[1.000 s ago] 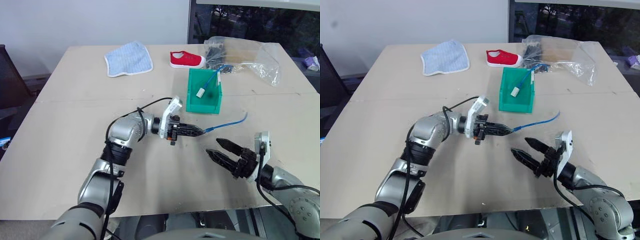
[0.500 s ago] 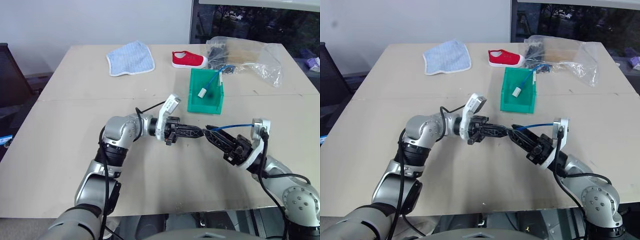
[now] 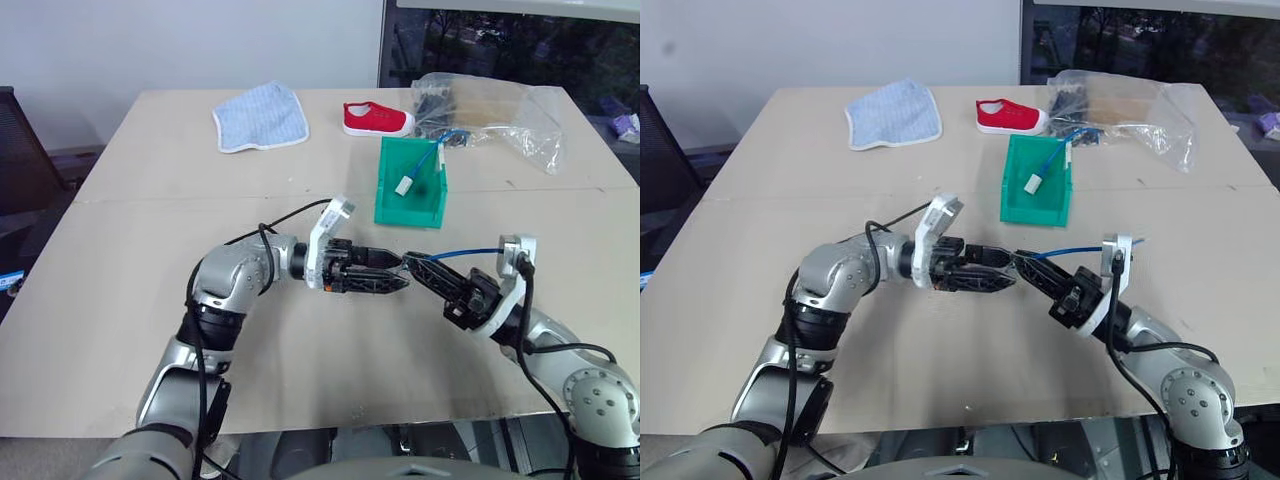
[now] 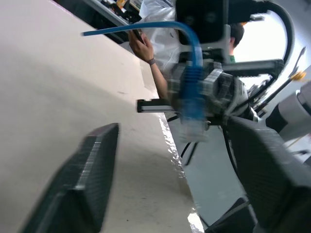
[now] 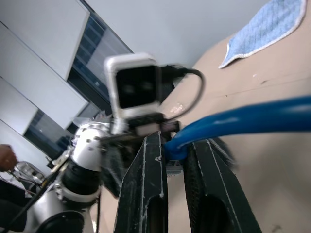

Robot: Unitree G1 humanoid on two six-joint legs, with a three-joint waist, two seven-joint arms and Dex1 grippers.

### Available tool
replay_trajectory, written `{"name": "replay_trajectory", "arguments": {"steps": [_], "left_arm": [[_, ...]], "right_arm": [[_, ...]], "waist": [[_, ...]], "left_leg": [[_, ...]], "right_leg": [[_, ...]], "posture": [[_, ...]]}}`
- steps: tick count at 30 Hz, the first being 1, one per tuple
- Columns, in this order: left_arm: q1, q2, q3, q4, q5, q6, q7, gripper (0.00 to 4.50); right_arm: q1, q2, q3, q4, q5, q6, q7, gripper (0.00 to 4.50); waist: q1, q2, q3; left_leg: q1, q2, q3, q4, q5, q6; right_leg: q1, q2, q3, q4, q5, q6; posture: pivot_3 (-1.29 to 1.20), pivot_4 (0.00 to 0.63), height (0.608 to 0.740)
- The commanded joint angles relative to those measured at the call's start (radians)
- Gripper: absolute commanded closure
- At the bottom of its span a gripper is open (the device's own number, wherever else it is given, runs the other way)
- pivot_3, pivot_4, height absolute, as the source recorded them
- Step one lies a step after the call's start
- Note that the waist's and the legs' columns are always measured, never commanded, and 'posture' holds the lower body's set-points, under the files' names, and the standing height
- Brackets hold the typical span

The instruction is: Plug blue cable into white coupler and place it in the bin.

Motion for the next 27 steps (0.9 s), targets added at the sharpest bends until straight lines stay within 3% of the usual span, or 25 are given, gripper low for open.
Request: {"name": "replay_trajectory", "arguments": {"steps": [1, 5, 13, 20, 27], "left_arm": [[0.064, 0.003, 0.137, -0.199, -0.068, -0.026, 0.128, 1.10], [0.175, -0.062, 0.235, -0.358, 0.045, -0.187, 0.381, 1.10], [0.578, -0.116, 0.329, -0.534, 0.468, -0.536, 0.800, 1.10], [0.781, -0.170, 0.367, -0.447, 0.569, -0.574, 0.951, 1.10], [0.739, -0.161, 0.348, -0.321, 0.573, -0.610, 0.959, 1.10]], "right_arm": [[-0.007, -0.011, -0.033, 0.006, -0.022, -0.041, 0.023, 4.50], [-0.028, -0.018, -0.048, 0.057, -0.064, -0.071, 0.049, 4.50], [-0.098, -0.020, -0.025, 0.166, -0.153, -0.093, 0.117, 4.50], [-0.124, -0.012, -0.018, 0.189, -0.192, -0.091, 0.136, 4.50], [-0.112, -0.003, -0.021, 0.171, -0.201, -0.089, 0.128, 4.50]], "waist": [[-0.001, 0.000, 0.000], [0.003, 0.000, 0.000], [0.000, 0.000, 0.000], [0.013, -0.002, -0.001], [0.013, -0.002, -0.001]], "left_leg": [[0.000, 0.001, 0.000, 0.000, 0.000, 0.000], [0.000, 0.002, 0.001, 0.000, 0.000, 0.000], [0.002, 0.002, 0.003, -0.001, 0.000, 0.000], [0.001, 0.001, 0.003, 0.000, 0.000, 0.000], [0.001, 0.001, 0.003, 0.000, 0.000, 0.000]], "right_leg": [[0.000, 0.000, 0.000, 0.000, 0.000, 0.000], [0.000, 0.000, 0.000, 0.000, 0.000, 0.000], [0.000, 0.000, 0.003, 0.000, 0.000, 0.000], [0.000, -0.002, 0.001, -0.001, 0.000, 0.000], [0.000, -0.001, 0.001, -0.001, 0.000, -0.001]], "posture": [[0.00, 0.150, 0.740], [0.00, 0.150, 0.740], [0.00, 0.150, 0.740], [0.00, 0.150, 0.740], [0.00, 0.150, 0.740]]}}
